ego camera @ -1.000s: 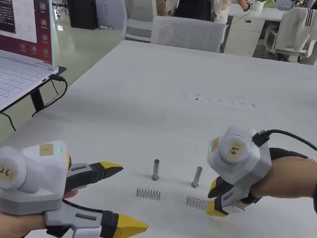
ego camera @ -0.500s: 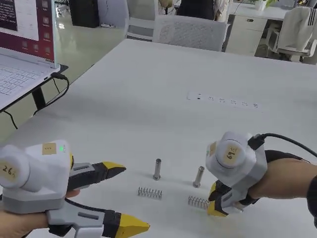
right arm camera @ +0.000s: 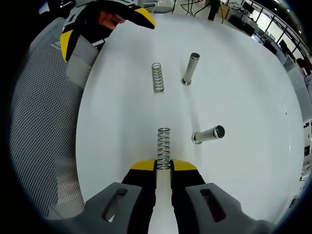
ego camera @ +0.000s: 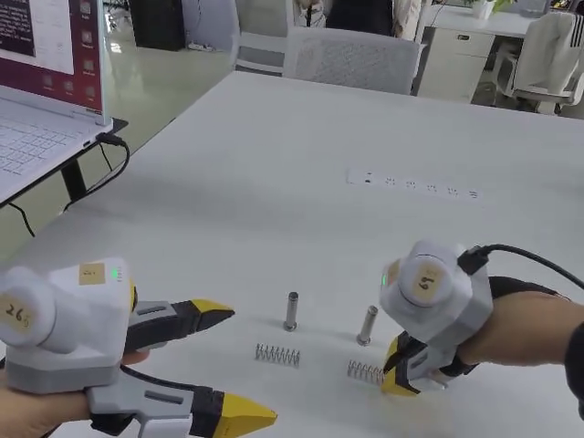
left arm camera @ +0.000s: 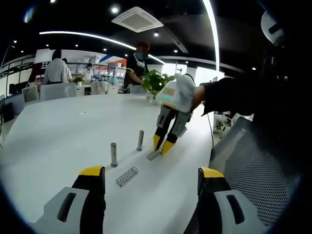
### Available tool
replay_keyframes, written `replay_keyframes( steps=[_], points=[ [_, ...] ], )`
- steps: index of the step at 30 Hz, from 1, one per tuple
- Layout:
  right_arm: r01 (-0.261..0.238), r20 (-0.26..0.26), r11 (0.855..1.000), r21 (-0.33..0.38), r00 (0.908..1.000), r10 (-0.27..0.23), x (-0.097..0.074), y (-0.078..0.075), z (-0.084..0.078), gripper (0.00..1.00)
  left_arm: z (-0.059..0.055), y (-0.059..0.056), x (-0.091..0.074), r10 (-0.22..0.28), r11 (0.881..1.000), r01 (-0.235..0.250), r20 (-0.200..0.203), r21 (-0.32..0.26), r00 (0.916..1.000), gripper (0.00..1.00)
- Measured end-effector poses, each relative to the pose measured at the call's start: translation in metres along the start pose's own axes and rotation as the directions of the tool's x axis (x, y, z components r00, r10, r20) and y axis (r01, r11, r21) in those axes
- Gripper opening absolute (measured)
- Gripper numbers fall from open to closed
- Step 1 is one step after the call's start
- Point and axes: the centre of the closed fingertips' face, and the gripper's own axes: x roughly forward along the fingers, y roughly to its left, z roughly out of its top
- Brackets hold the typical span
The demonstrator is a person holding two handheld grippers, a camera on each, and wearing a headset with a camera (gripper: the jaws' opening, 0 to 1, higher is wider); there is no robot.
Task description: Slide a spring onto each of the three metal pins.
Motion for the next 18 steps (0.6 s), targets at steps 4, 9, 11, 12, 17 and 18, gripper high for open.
replay_keyframes(
  steps=[4, 9, 11, 12, 17, 18],
  points=[
    [0.001, 0.003, 1.0, 0.0, 1.0, -0.001, -0.007, 0.003, 0.002, 0.08, 0.001, -0.004, 0.001, -0.014, 1.0, 0.014, -0.003, 0.006, 0.9999, 0.71],
    [-0.004, 0.03, 1.0, -0.014, 0.9995, 0.005, -0.023, 0.009, 0.012, 0.08, 0.004, -0.008, 0.004, -0.035, 0.999, 0.035, -0.009, 0.016, 0.9993, 0.67],
    [-0.004, 0.043, 1.0, -0.027, 0.9991, 0.005, -0.029, 0.012, 0.017, 0.08, 0.006, -0.009, 0.006, -0.04, 0.999, 0.04, -0.01, 0.023, 0.9991, 0.66],
    [-0.002, 0.052, 0.999, -0.035, 0.9986, 0.004, -0.032, 0.014, 0.021, 0.08, 0.007, -0.01, 0.007, -0.043, 0.999, 0.043, -0.01, 0.025, 0.999, 0.66],
    [0.003, 0.071, 0.997, -0.081, 0.9975, 0.003, -0.044, 0.021, 0.036, 0.08, 0.012, -0.012, 0.008, -0.055, 0.998, 0.055, -0.007, 0.036, 0.9985, 0.61],
    [-0.002, 0.076, 0.996, -0.087, 0.9971, 0.009, -0.047, 0.024, 0.039, 0.08, 0.012, -0.013, 0.009, -0.059, 0.998, 0.06, -0.007, 0.038, 0.9982, 0.59]
  ],
)
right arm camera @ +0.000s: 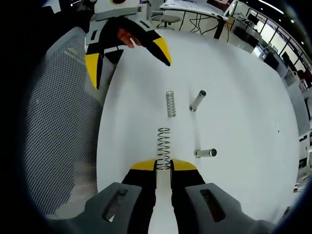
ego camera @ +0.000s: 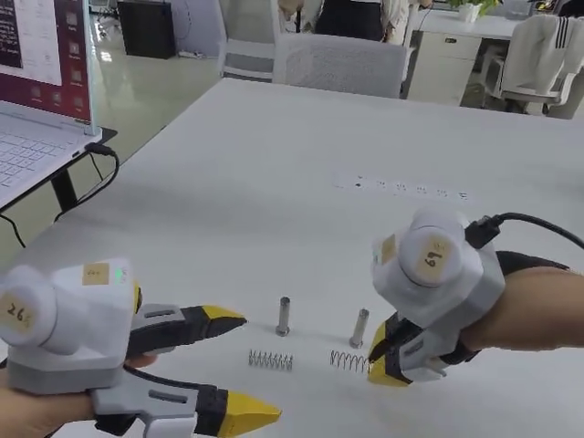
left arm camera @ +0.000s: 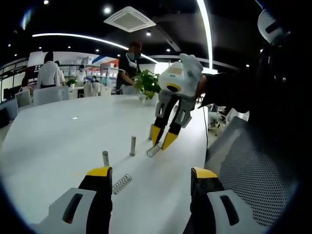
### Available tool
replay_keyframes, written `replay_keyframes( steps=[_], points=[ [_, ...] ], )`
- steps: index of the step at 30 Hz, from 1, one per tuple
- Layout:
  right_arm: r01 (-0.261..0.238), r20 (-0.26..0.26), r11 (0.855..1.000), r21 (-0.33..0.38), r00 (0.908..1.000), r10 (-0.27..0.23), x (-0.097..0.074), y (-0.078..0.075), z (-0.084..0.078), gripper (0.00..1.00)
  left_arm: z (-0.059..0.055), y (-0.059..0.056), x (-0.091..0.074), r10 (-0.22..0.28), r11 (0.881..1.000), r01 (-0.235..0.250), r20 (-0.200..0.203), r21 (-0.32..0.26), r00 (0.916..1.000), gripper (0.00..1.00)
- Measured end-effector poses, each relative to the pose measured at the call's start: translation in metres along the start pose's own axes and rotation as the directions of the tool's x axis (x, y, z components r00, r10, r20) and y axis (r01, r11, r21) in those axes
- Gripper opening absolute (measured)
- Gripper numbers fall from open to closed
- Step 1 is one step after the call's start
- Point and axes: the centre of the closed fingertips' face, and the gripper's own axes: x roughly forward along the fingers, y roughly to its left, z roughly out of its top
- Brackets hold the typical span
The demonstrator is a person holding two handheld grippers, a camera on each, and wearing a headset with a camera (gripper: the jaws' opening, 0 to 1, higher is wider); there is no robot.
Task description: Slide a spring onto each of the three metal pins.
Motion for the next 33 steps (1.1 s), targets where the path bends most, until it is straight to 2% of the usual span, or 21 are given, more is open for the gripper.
replay_keyframes(
  steps=[13, 26, 33],
  points=[
    [0.002, 0.036, 0.994, -0.106, 0.9993, 0.002, -0.013, 0.016, 0.034, 0.08, 0.011, -0.009, 0.005, -0.04, 0.997, 0.04, 0.006, 0.059, 0.9992, 0.41],
    [-0.005, 0.041, 0.986, -0.164, 0.9991, 0.012, -0.018, 0.026, 0.048, 0.08, 0.019, -0.021, 0.012, -0.089, 0.991, 0.088, 0.011, 0.104, 0.9959, 0.28],
    [-0.001, 0.05, 0.981, -0.192, 0.9987, 0.01, -0.023, 0.03, 0.056, 0.08, 0.018, -0.025, 0.014, -0.104, 0.987, 0.104, -0.002, 0.119, 0.9946, 0.22]
  ],
)
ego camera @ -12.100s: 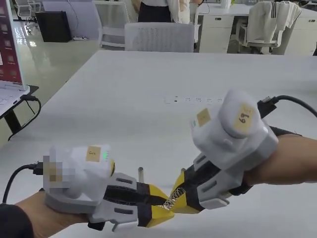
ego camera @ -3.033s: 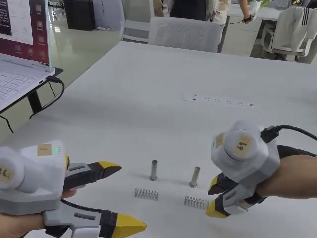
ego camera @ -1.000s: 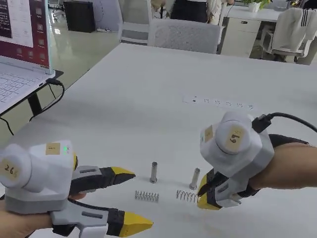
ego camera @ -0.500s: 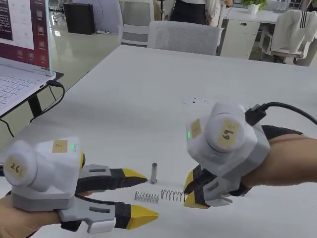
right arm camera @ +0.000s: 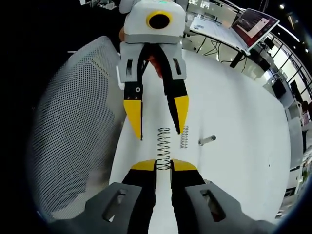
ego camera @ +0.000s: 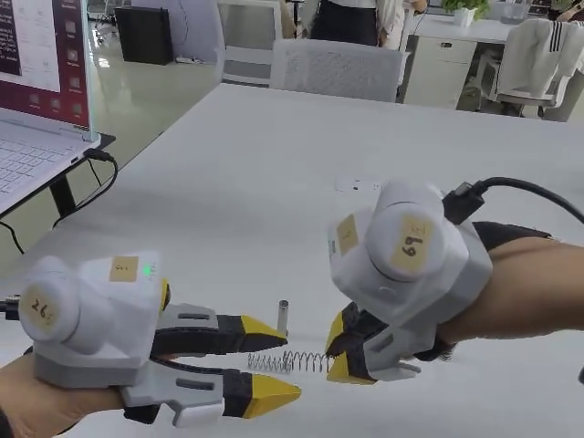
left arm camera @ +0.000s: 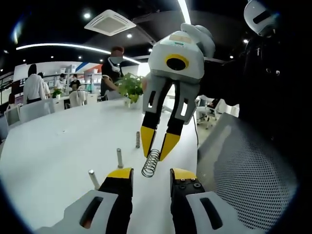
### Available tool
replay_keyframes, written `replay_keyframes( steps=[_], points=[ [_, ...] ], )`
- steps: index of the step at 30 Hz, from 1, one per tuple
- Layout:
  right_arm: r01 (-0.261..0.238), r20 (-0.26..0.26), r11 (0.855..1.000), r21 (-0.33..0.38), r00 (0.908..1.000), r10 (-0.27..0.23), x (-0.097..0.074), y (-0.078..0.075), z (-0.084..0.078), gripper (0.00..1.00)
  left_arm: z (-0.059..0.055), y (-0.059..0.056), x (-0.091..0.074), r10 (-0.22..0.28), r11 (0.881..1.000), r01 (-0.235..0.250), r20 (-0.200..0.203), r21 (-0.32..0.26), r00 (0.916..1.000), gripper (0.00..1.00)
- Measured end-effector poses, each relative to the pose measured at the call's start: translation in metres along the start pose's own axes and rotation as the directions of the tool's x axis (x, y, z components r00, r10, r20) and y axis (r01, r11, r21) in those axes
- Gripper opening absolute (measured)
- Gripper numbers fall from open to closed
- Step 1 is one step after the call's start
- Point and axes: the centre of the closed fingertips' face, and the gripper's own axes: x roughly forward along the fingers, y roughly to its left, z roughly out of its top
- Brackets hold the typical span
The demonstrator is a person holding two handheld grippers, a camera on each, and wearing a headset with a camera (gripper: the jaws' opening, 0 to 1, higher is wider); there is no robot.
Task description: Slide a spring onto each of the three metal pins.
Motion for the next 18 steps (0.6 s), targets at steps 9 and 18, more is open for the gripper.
replay_keyframes(
  steps=[9, 18],
  points=[
    [-0.004, -0.002, 1.0, -0.018, 1.0, 0.004, 0.0, 0.0017, 0.0029, 0.08, 0.0009, -0.0005, 0.0019, -0.003, 1.0, 0.003, 0.001, 0.007, 1.0, 0.12],
    [-0.006, -0.005, 1.0, -0.021, 1.0, 0.006, -0.0007, 0.0027, 0.0017, 0.08, 0.0001, 0.0001, 0.0026, -0.005, 1.0, 0.005, -0.004, 0.005, 1.0, 0.04]
  ],
)
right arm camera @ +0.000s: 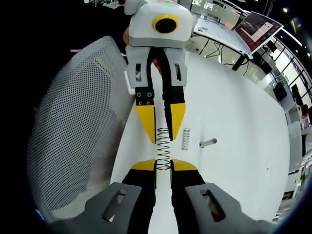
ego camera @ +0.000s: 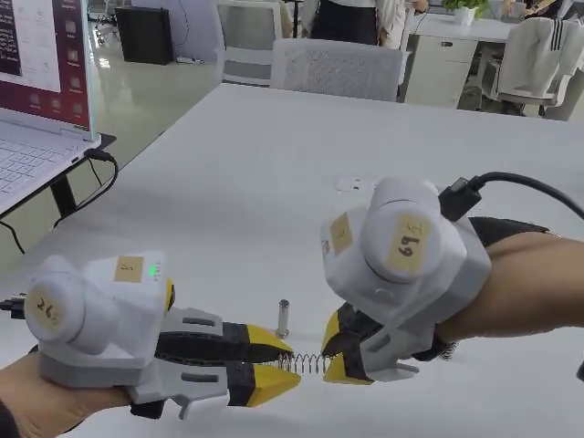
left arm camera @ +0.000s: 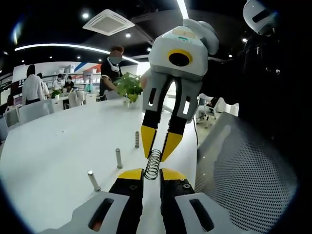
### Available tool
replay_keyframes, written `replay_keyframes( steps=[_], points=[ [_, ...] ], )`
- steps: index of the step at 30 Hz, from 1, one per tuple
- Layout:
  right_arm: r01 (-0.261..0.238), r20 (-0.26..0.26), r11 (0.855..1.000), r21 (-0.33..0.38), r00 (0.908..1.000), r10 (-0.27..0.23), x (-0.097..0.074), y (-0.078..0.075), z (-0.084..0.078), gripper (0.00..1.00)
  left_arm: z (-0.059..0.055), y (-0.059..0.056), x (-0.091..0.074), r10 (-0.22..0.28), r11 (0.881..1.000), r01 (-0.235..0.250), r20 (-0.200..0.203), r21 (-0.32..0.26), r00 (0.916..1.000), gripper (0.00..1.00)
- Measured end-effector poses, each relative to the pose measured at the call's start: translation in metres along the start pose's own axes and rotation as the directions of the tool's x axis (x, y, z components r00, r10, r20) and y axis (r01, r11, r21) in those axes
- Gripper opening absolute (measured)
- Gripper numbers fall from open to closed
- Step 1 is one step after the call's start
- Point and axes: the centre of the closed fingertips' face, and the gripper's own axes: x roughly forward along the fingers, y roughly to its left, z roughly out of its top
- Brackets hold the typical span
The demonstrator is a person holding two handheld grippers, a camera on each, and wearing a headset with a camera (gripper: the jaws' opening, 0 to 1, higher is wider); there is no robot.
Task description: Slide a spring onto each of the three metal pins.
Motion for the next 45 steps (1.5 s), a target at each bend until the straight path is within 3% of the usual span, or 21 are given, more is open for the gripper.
replay_keyframes(
  steps=[27, 45],
  points=[
    [-0.016, 0.019, 1.0, -0.01, 0.9997, 0.017, -0.001, 0.003, 0.001, 0.09, 0.002, -0.006, -0.002, -0.043, 0.999, 0.043, -0.002, -0.019, 0.9991, 0.02],
    [-0.035, 0.033, 0.999, 0.012, 0.9989, 0.034, 0.003, 0.006, -0.002, 0.1, 0.019, -0.013, -0.004, -0.057, 0.998, 0.058, 0.043, -0.004, 0.9974, 0.02]
  ],
)
